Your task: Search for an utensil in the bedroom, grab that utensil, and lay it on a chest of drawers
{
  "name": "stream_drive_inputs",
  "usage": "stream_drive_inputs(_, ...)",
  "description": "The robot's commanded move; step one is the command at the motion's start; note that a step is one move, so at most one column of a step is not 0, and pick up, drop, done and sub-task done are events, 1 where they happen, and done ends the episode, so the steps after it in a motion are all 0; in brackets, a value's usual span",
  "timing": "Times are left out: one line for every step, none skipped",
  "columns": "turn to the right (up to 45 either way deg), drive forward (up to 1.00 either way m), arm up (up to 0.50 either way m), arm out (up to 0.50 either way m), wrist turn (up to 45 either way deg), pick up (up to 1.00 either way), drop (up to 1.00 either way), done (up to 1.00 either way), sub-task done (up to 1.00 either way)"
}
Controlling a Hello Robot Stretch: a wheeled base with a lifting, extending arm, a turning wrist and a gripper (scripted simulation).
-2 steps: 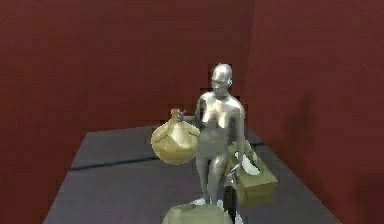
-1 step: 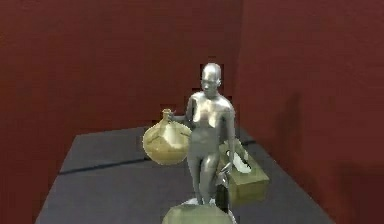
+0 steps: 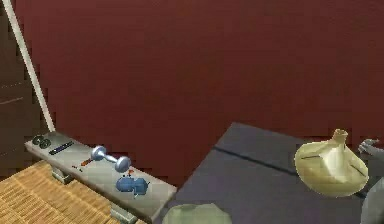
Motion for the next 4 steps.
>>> stream_drive_inputs(-27.0, 0.0, 0.0, 0.0, 0.0, 0.0, 0.0, 0.0, 0.0)
stream_drive_inputs(0.0, 0.05, 0.0, 0.0, 0.0, 0.0, 0.0, 0.0, 0.0)
stream_drive_inputs(45.0, 0.0, 0.0, 0.0, 0.0, 0.0, 0.0, 0.0, 0.0)
stream_drive_inputs(45.0, 0.0, 0.0, 0.0, 0.0, 0.0, 0.0, 0.0, 0.0)
